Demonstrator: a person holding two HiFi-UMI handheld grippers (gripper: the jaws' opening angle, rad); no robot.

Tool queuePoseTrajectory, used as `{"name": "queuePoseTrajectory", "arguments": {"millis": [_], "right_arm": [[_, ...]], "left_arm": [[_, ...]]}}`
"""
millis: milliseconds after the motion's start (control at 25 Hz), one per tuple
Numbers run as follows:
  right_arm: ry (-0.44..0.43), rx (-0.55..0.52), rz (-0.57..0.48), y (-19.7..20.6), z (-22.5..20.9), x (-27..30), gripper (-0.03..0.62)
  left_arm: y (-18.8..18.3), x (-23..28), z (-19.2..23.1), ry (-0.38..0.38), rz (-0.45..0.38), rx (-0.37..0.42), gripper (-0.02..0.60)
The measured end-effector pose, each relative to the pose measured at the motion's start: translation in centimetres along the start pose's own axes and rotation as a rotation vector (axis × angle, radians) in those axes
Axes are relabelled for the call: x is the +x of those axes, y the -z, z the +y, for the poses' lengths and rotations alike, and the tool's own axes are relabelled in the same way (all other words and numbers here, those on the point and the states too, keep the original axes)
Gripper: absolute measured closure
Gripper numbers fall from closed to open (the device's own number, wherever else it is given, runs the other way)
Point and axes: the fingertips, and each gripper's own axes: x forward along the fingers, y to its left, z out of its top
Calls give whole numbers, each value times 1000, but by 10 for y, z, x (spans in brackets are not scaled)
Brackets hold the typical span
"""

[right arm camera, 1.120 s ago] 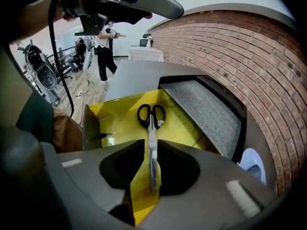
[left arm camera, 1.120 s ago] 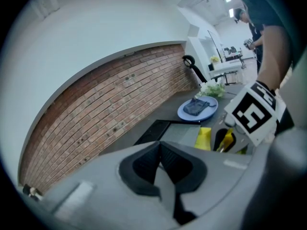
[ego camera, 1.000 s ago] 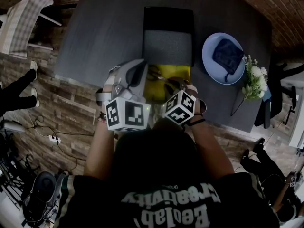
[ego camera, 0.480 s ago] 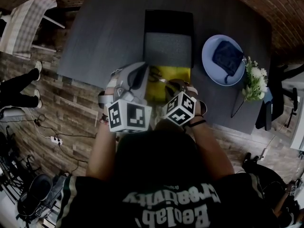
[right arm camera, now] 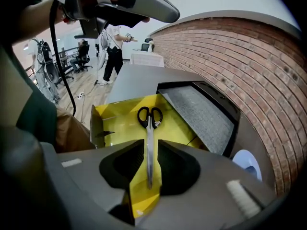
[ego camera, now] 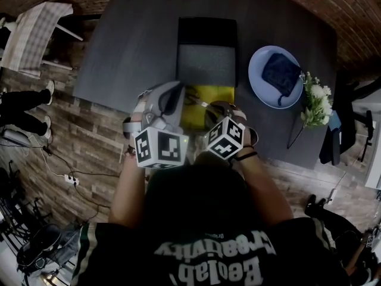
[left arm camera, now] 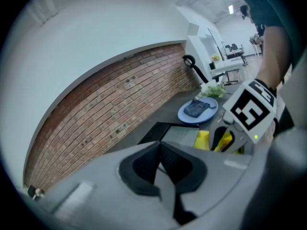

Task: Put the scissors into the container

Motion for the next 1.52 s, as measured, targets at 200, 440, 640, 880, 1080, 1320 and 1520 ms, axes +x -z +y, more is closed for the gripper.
{"name": "queuePoseTrajectory", "arguments": {"millis": [200, 440, 640, 880, 1080, 1320, 1520], "right_arm": [[-2, 18, -32, -3, 0, -5, 479], [23, 0, -58, -7, -3, -15, 479], [36, -3, -87, -13, -5, -22, 479], [63, -10, -128, -23, -10, -33, 479], [81, -25, -175, -33, -13, -42, 476], [105, -37, -227, -45, -16, -53, 476], [97, -4, -279, -55, -19, -64, 476]], "left_arm": [[-1, -3, -1, -7, 3, 1, 578], [-5, -6, -3, -9, -3, 8, 578], [-8, -9, -5, -10, -8, 13, 578], [-8, -12, -5, -13, -8, 15, 578], [-9, -13, -6, -13, -6, 17, 578], [-10, -15, -4, -23, -7, 16, 578], [-12, -18, -1, -34, -9, 13, 578]]}}
